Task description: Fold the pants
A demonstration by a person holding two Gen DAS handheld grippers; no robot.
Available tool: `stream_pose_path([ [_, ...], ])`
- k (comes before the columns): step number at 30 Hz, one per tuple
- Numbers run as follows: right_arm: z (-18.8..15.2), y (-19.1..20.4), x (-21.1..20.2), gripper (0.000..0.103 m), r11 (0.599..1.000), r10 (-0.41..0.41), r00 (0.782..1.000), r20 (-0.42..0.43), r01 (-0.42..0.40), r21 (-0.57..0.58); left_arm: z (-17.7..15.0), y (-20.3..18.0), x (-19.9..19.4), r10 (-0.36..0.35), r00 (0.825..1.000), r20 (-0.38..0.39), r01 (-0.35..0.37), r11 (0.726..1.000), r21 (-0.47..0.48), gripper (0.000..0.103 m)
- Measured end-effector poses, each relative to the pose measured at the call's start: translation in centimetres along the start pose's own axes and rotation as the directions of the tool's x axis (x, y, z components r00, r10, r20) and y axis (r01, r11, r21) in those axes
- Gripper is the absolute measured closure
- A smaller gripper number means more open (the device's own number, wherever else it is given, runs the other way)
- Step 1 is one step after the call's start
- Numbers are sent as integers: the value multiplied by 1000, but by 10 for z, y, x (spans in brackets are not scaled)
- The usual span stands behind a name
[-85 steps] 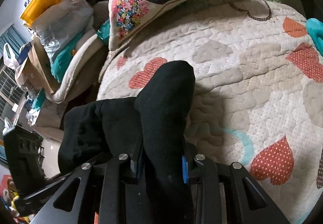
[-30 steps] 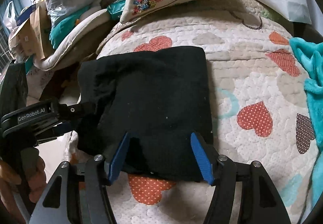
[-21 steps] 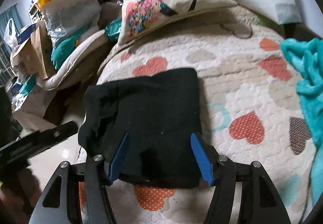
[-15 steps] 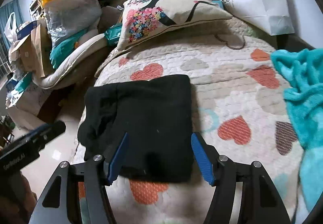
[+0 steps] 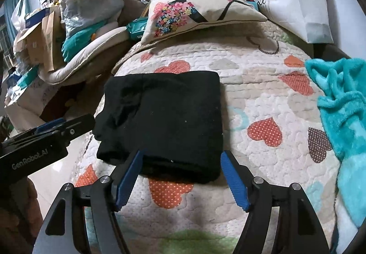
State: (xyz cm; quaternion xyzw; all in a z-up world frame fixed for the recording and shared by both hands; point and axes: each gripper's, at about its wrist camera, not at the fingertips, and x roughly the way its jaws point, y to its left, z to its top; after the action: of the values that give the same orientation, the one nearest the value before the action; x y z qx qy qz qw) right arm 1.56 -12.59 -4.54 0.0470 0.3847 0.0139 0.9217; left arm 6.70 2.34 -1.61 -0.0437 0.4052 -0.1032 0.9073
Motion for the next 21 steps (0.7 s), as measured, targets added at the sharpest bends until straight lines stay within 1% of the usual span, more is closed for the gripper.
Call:
stream_pose_path([
  [8,-1,3,3,26,1000,-5,1000,-7,5,-8,-1,-1,0,9,1000,3,-9,1000,9,28],
  [14,-2,8,3,25,1000,-11,1000,-5,11,-30,-2,1,2,-3,1000,-18,3,1000,-2,28],
  [21,-3,7,5,23,1000,-12,1000,-16,12,-21,-3,3,7,-13,999,-41,12,1000,-10,28],
])
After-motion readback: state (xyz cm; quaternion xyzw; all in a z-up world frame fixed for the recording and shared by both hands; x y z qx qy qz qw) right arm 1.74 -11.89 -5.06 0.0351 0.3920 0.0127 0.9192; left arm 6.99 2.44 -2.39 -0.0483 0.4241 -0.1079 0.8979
